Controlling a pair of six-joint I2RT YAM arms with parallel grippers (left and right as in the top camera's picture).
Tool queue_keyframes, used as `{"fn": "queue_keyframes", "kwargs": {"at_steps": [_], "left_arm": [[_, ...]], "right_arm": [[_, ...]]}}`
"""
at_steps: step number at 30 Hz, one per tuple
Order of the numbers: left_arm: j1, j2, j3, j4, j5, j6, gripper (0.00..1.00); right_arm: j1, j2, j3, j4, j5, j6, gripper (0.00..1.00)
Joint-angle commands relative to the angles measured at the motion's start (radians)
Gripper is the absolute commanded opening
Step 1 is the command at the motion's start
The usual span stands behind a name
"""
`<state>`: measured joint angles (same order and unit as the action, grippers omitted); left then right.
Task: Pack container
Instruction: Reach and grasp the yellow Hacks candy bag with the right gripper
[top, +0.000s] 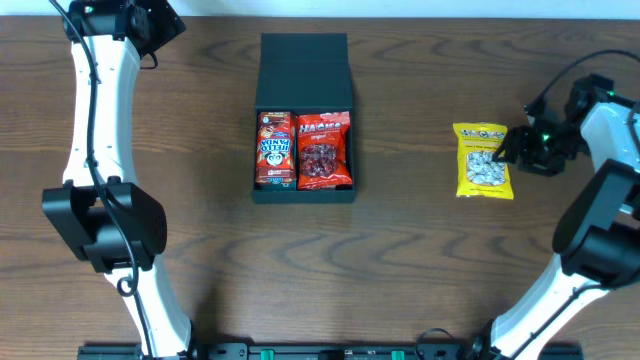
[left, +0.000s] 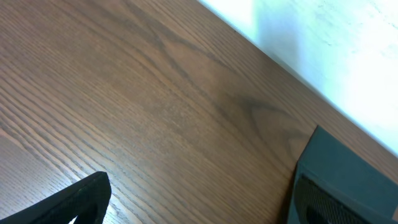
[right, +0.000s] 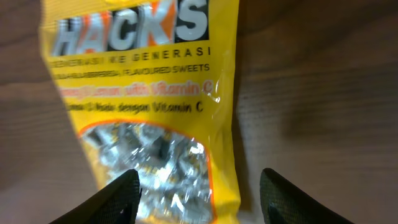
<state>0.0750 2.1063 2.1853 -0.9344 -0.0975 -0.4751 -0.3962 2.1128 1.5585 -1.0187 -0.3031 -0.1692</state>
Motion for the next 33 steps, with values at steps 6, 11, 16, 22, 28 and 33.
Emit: {"fn": "queue_keyframes", "kwargs": {"at_steps": [6, 11, 16, 22, 28, 33], "left_arm": [[0.005, -0.001, -0.004, 0.008, -0.015, -0.011, 0.95], [0.005, -0.001, -0.004, 0.008, -0.018, -0.011, 0.95], [0.005, -0.001, -0.004, 0.012, -0.018, -0.011, 0.95], [0.005, -0.001, -0.004, 0.014, -0.018, -0.011, 0.95], [0.005, -0.001, -0.004, 0.016, -0.018, -0.011, 0.95], [0.005, -0.001, -0.004, 0.014, -0.018, -0.011, 0.95]], "right_arm": [[0.009, 0.043, -0.016, 0.060, -0.053, 0.035, 0.61], [0.011, 0.054, -0.016, 0.088, -0.151, 0.042, 0.31], [0.012, 0.054, -0.016, 0.092, -0.158, 0.051, 0.10], [0.012, 0.054, -0.016, 0.095, -0.234, 0.057, 0.02], [0.011, 0.054, -0.016, 0.091, -0.269, 0.055, 0.04], [0.008, 0.054, -0.016, 0.090, -0.232, 0.017, 0.42]]}}
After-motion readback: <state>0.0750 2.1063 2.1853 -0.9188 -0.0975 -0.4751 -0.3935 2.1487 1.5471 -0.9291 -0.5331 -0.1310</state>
